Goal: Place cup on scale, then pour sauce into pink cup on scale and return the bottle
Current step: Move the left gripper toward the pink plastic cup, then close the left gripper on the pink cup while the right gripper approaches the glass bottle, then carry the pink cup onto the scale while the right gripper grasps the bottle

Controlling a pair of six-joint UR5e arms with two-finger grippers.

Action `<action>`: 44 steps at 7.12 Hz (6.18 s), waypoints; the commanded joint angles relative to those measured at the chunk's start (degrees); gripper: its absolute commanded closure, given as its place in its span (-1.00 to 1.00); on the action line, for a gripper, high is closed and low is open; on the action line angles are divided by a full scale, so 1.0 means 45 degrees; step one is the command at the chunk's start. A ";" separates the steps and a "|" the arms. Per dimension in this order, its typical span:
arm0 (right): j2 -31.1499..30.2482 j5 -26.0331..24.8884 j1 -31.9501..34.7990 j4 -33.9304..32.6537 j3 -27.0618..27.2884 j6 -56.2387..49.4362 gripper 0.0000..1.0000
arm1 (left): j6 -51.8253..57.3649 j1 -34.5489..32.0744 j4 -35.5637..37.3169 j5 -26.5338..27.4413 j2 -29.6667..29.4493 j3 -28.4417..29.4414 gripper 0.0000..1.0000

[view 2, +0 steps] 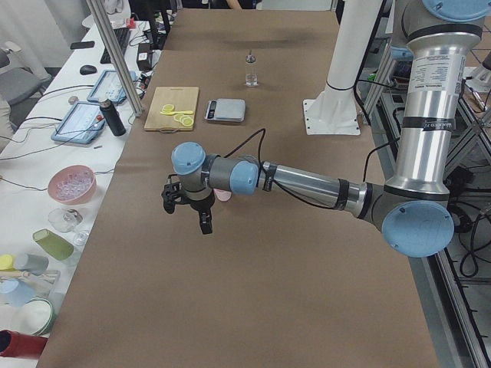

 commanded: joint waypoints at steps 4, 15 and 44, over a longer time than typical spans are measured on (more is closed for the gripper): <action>0.0159 0.0123 -0.0214 0.0000 0.1735 0.2280 -1.00 | -0.3766 0.2293 -0.2515 0.0071 -0.0034 -0.0071 -0.97; 0.0726 -0.5252 -0.9829 0.0000 0.7985 1.3618 -1.00 | -0.5920 0.3897 -0.2909 0.1145 -0.0678 0.0124 -0.93; 0.1897 -1.9993 -1.8811 0.7012 0.1055 1.4490 -1.00 | -1.4271 0.7041 0.1647 0.1341 -1.0575 0.3125 1.00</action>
